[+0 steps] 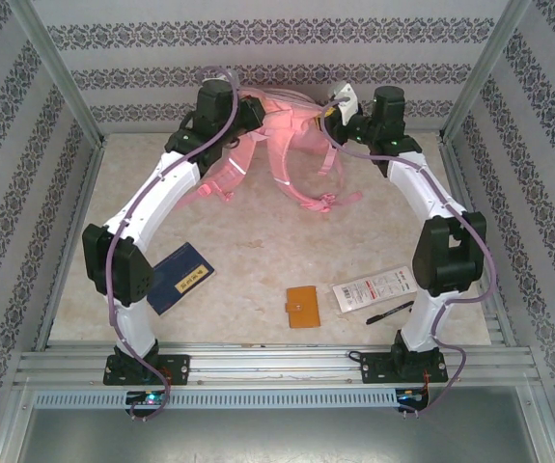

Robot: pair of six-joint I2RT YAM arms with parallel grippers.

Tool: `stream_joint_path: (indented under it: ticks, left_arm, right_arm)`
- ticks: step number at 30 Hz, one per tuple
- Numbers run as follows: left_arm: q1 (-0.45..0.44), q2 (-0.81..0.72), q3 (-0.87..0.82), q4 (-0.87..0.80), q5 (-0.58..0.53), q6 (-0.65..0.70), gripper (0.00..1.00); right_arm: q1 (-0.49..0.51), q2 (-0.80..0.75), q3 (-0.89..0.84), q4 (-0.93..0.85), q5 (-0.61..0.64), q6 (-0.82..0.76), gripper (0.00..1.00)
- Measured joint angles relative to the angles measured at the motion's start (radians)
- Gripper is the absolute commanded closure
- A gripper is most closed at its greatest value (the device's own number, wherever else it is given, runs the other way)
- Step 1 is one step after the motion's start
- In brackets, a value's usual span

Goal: Pack the student bag

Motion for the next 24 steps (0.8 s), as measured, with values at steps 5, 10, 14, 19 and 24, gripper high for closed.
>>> stream_joint_path:
  ticks: [5, 10, 14, 19, 24]
  left_arm:
    - [-0.024, -0.18, -0.388, 0.173, -0.008, 0.016, 1.0]
    - [-0.035, -0.372, -0.828, 0.298, -0.015, -0.001, 1.0]
    - [-0.035, -0.439, -1.005, 0.304, 0.011, -0.048, 0.93]
    - [-0.035, -0.505, -1.123, 0.252, 0.082, -0.103, 0.5]
    - [-0.035, -0.609, -1.163, 0.098, 0.164, -0.11, 0.42]
  right_arm:
    - [0.017, -0.111, -0.254, 0.05, -0.023, -0.136, 0.98]
    - [0.106, -0.2, -0.522, 0.039, 0.005, -0.308, 0.91]
    - [0.168, -0.217, -0.651, 0.021, 0.056, -0.38, 0.67]
    - [0.177, -0.315, -0.753, 0.019, 0.163, -0.337, 0.31]
    - [0.175, -0.504, -0.791, 0.0, 0.342, -0.082, 0.02]
